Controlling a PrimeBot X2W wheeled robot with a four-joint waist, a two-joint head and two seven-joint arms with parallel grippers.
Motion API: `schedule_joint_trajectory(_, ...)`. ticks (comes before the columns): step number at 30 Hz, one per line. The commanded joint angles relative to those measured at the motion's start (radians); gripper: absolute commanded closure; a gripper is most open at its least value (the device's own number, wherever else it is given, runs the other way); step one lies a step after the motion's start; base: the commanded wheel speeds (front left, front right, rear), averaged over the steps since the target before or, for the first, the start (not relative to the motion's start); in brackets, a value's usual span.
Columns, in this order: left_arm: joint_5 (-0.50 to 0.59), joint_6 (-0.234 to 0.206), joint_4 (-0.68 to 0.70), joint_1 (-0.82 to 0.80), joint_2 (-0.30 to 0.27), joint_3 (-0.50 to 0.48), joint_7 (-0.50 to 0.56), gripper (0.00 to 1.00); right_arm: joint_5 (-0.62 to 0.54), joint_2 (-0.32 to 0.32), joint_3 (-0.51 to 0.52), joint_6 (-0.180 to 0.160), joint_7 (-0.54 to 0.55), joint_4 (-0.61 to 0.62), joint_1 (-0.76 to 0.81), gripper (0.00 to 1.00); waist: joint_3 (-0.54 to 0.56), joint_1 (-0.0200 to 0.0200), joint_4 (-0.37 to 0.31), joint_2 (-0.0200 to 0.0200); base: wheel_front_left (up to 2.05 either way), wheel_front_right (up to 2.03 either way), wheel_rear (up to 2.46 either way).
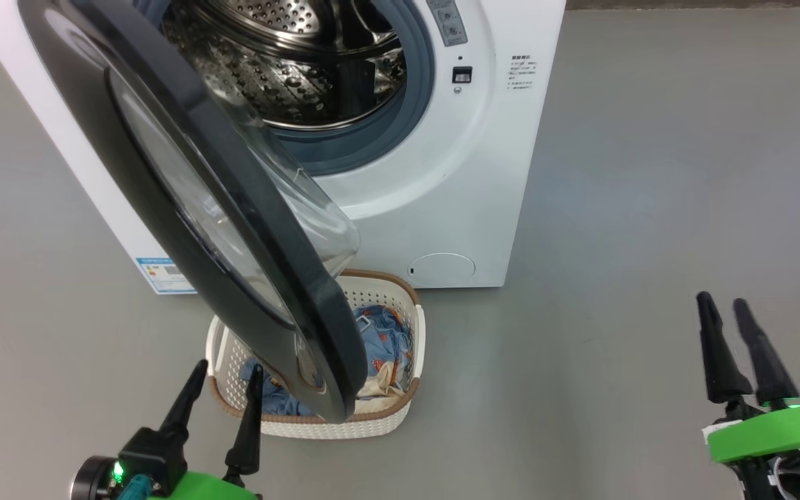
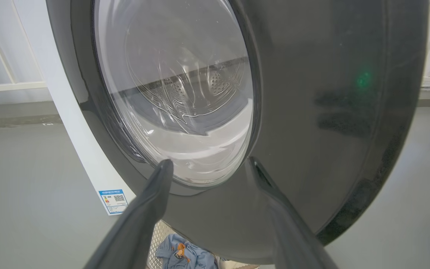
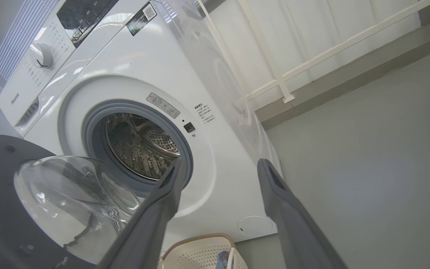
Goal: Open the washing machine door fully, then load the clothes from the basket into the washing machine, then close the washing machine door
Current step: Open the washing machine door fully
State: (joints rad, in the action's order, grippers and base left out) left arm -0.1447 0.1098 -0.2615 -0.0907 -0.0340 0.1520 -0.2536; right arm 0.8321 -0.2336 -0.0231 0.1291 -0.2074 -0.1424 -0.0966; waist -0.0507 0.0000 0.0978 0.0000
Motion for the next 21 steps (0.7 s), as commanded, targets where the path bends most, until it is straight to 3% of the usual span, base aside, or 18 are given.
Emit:
schedule_joint_trajectory(1, 0.011, 0.004, 0.019, -0.014, -0.016, -0.035, -0.008, 0.0, -0.105, -0.01, 0.011, 0.002, -0.023, 0.016, 0.005, 0.0, 0.004, 0.0, -0.006, 0.0, 0.0, 0.0, 0.0)
schedule_joint_trajectory(5, 0.01, 0.005, 0.019, -0.01, -0.016, -0.036, -0.008, 0.0, -0.354, 0.029, 0.083, 0.002, -0.04, 0.031, 0.022, 0.0, 0.008, 0.0, -0.012, 0.0, 0.0, 0.0, 0.0)
schedule_joint_trajectory(11, 0.007, 0.005, 0.018, -0.006, -0.016, -0.034, -0.008, 0.0, -0.622, 0.099, 0.137, 0.002, -0.046, 0.064, 0.068, 0.0, 0.013, 0.0, -0.017, 0.0, 0.0, 0.0, 0.0)
schedule_joint_trajectory(21, 0.006, 0.006, 0.009, -0.003, -0.016, -0.039, -0.008, 0.0, -0.768, 0.162, 0.149, 0.002, -0.052, 0.055, 0.123, 0.0, 0.022, 0.0, -0.022, 0.0, 0.0, 0.0, 0.0)
